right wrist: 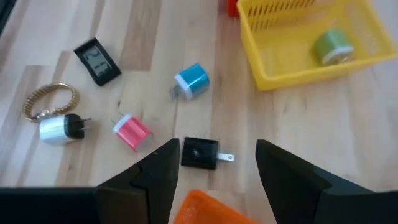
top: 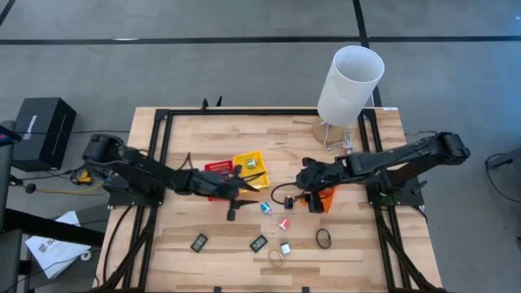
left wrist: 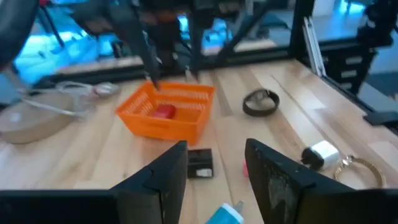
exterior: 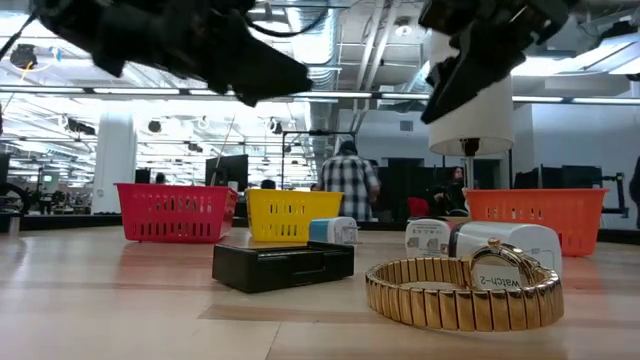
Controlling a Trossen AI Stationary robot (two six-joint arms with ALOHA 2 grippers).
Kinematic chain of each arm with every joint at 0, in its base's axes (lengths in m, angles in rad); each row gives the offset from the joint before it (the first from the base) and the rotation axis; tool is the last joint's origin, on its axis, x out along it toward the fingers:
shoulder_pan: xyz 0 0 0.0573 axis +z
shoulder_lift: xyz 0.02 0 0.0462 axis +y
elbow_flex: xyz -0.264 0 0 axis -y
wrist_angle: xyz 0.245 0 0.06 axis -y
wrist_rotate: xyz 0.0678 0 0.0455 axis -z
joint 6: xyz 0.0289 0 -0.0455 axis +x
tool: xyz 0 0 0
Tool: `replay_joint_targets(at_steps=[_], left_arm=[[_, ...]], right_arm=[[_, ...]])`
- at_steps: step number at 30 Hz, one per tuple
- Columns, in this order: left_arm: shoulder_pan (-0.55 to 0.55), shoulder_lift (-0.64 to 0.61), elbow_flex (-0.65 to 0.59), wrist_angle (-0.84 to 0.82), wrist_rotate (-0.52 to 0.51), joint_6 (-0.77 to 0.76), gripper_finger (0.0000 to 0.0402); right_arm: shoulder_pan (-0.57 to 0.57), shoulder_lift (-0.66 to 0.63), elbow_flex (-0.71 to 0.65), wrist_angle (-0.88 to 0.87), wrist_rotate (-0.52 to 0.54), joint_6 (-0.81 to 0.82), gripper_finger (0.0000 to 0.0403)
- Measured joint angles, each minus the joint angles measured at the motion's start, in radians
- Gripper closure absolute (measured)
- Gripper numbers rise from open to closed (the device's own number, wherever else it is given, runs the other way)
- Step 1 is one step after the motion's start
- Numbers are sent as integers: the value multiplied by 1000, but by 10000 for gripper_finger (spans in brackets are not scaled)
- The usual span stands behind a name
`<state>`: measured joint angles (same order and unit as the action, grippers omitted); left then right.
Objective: Pick & Place Office items
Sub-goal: Put the blue charger adapter into the yellow bin
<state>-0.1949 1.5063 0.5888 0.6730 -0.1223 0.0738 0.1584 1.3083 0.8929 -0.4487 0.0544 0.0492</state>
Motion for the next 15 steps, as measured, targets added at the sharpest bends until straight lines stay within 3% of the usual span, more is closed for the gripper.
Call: replay_joint_targets(at_steps=[4, 9, 15], left_arm=[[14, 75, 101, -98, 88, 0, 230], [11, 137, 189, -295, 131, 0, 220], [13, 247, 236, -310, 197, 2, 219]], right_arm=[[-1, -62, -55, 83, 29, -77, 200], [-21, -160, -146, 86, 28, -52, 200], [-71, -322, -245, 123, 27, -49, 200]])
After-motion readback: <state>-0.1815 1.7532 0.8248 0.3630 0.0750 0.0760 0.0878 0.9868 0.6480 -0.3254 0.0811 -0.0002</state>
